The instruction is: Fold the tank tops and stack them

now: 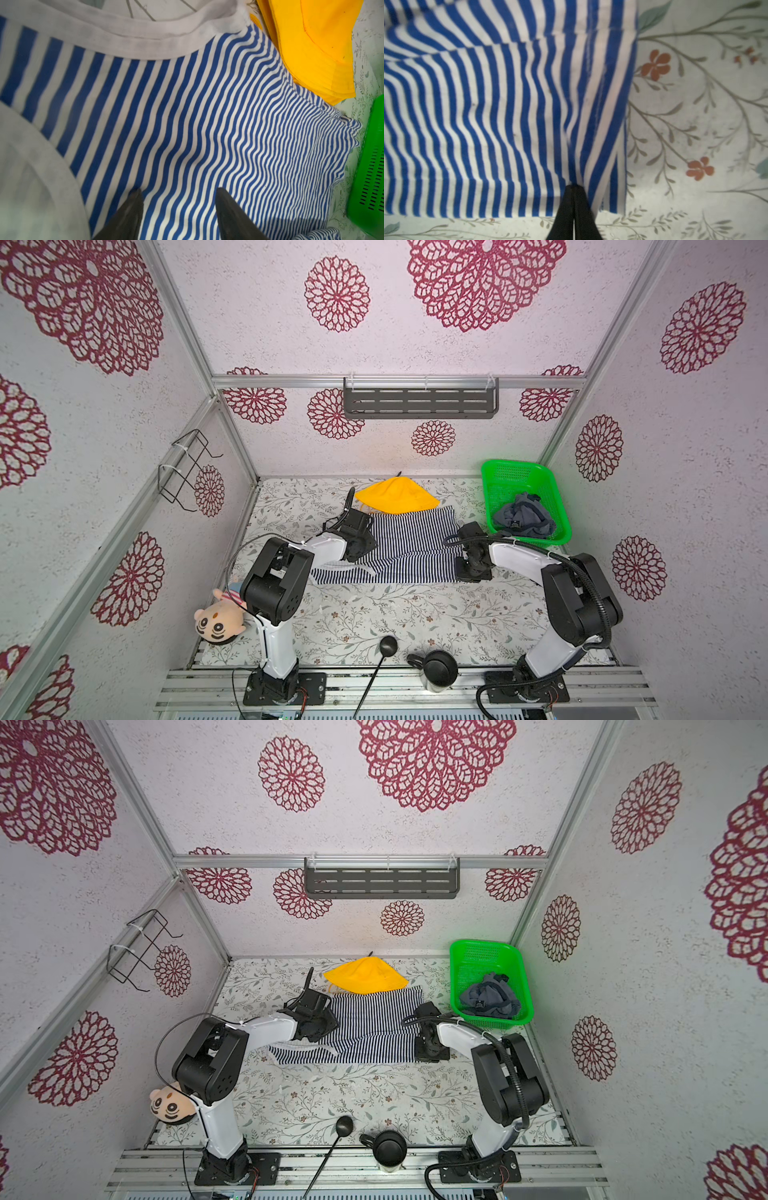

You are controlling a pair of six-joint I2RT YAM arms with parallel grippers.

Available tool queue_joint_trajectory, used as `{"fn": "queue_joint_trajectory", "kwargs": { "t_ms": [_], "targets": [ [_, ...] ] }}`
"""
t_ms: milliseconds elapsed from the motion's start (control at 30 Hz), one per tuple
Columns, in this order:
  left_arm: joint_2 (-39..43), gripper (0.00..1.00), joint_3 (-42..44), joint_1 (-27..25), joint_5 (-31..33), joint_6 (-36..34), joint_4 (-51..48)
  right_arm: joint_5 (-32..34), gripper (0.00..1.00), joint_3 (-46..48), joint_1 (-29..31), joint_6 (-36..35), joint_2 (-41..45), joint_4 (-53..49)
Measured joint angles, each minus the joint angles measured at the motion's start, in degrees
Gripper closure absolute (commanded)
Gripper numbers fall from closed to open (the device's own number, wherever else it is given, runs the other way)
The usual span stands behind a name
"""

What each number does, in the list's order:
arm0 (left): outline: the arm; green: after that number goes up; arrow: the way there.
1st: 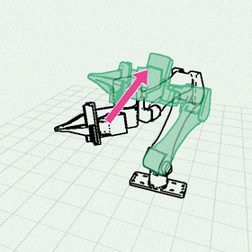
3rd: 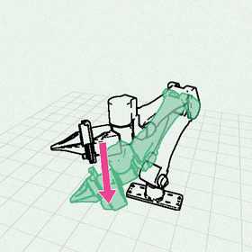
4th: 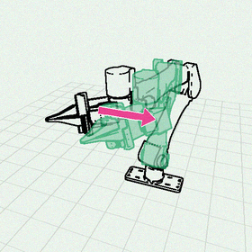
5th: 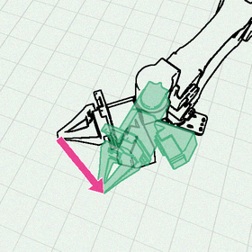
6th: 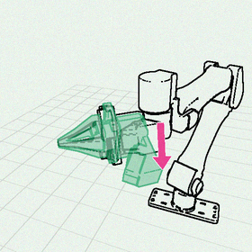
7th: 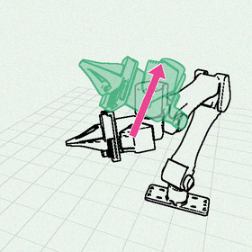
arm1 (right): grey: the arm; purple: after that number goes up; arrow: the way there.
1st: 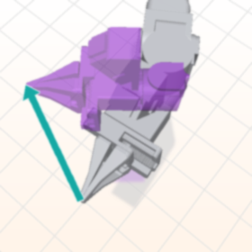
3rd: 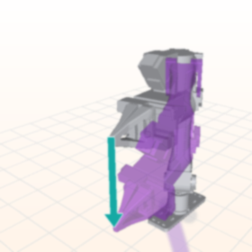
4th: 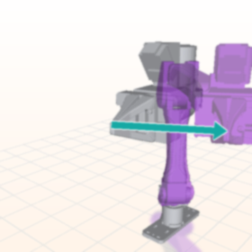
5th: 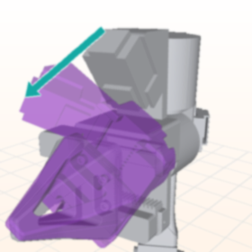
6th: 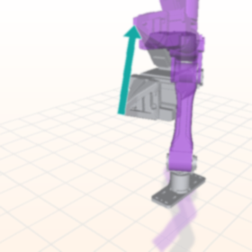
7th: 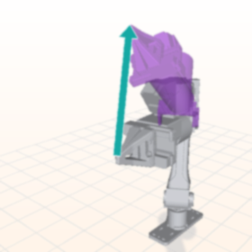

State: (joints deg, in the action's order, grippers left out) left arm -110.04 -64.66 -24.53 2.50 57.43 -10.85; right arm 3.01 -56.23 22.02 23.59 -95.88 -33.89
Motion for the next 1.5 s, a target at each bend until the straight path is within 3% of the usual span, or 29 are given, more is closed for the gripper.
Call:
{"fn": "queue_joint_trajectory", "kwargs": {
  "t_ms": [500, 733, 933, 1067, 1167, 1333, 1500],
  "targets": [
    [-0.94, 0.42, -0.55, 1.49, 1.07, -2.36, 1.11, 3.21, 0.90, 0.33, -4.63, -3.37, 4.44, -5.42],
    [-0.66, 0.42, -0.66, 1.99, 1.07, -3.19, 0.26, -1.68, 0.85, -2.25, -2.84, -3.23, 10.29, -4.57],
    [-0.59, 0.43, -0.57, 2.21, 1.07, -3.39, -0.13, -6.49, 0.86, -1.03, -0.09, -2.47, 6.75, 0.00],
    [1.11, 0.31, 1.09, 2.21, 1.27, -3.58, 0.00, -6.82, 0.86, 0.90, -0.13, -2.47, 4.94, 0.55],
    [6.05, 0.30, 2.99, 1.64, 2.21, -4.28, -2.71, -6.75, 0.86, 0.96, -0.17, -2.47, 4.85, 1.01],
    [17.35, 0.55, 3.58, -2.12, 3.23, -4.57, -6.73, -6.73, 0.86, -0.09, -0.22, -2.45, 1.68, 3.28],
    [17.97, 0.79, 4.96, -10.14, 0.92, -2.27, -7.96, -6.60, 0.87, -0.15, -0.22, -2.34, -0.44, 4.57]
  ]
}}
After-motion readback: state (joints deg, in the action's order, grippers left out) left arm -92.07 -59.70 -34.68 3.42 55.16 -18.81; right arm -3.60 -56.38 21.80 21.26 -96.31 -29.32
